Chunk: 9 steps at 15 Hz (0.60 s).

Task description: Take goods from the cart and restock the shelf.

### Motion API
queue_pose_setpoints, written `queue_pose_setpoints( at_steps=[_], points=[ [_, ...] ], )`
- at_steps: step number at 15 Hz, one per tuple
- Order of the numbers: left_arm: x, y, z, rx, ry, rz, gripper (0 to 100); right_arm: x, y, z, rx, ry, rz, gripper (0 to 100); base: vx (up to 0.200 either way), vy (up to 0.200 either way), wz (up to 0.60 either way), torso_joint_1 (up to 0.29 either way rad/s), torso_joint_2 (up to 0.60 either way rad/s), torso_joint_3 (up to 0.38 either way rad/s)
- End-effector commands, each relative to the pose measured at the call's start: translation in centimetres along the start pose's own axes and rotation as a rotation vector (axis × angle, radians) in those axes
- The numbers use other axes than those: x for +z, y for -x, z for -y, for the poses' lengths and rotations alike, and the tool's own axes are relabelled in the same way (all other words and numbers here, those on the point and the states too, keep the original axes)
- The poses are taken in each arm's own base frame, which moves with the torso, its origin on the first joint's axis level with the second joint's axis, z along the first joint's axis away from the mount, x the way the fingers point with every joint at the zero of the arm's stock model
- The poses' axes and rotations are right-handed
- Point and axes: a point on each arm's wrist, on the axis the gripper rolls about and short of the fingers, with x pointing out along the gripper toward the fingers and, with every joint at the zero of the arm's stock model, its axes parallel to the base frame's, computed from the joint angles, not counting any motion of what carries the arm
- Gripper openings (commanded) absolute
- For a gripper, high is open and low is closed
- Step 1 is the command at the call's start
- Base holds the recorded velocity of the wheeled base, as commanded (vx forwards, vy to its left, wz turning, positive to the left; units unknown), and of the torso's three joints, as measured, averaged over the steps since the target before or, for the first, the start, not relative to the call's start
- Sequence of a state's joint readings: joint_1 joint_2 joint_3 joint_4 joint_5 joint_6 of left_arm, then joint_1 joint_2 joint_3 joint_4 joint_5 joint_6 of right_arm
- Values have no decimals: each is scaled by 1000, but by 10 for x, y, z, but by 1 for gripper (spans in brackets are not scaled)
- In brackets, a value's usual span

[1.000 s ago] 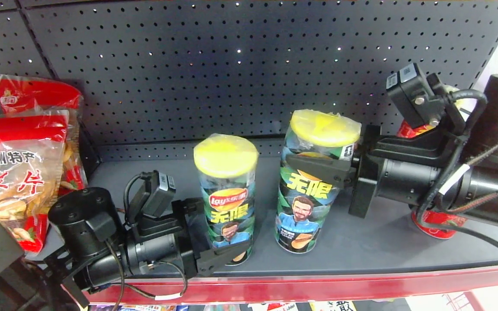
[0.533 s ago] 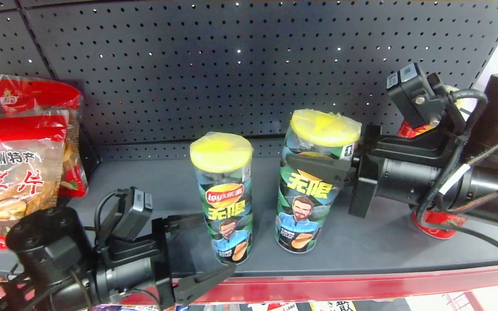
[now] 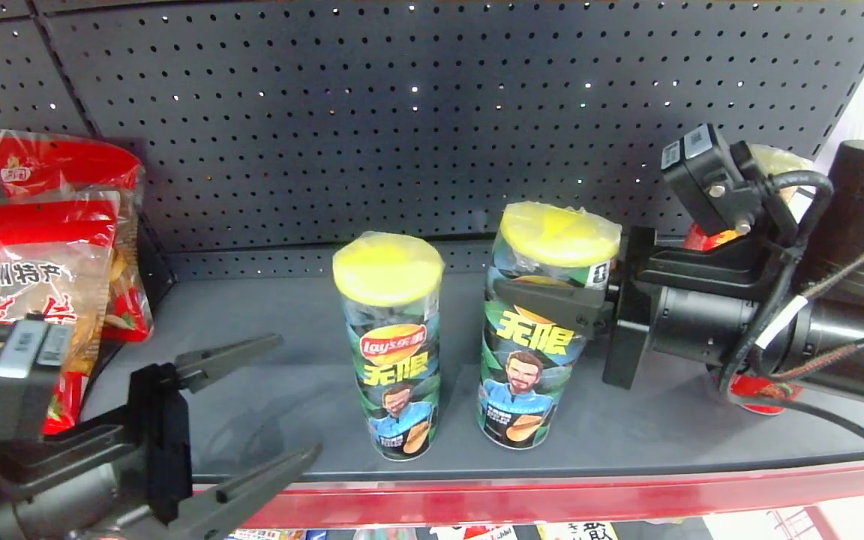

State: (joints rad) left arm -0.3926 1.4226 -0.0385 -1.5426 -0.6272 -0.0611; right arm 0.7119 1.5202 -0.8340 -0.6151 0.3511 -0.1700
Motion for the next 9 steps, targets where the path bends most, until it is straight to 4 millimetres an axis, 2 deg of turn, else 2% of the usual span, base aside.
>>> queue_pose_setpoints(
  at_steps=[1, 4, 6, 9],
  points=[
    [39, 28, 1, 121, -155, 160, 100, 0, 2, -1, 0, 1, 2, 0, 0, 0, 0, 0, 0, 0],
    [67, 64, 12, 299, -293, 236, 100, -4, 7, -1, -4, -6, -13, 0, 0, 0, 0, 0, 0, 0],
    [87, 83, 25, 442, -326, 214, 100, -8, 7, -2, -3, -11, -25, 0, 0, 0, 0, 0, 0, 0],
    [68, 111, 67, 667, -196, 63, 100, 2, -1, 3, -6, -1, 7, 0, 0, 0, 0, 0, 0, 0]
  ],
)
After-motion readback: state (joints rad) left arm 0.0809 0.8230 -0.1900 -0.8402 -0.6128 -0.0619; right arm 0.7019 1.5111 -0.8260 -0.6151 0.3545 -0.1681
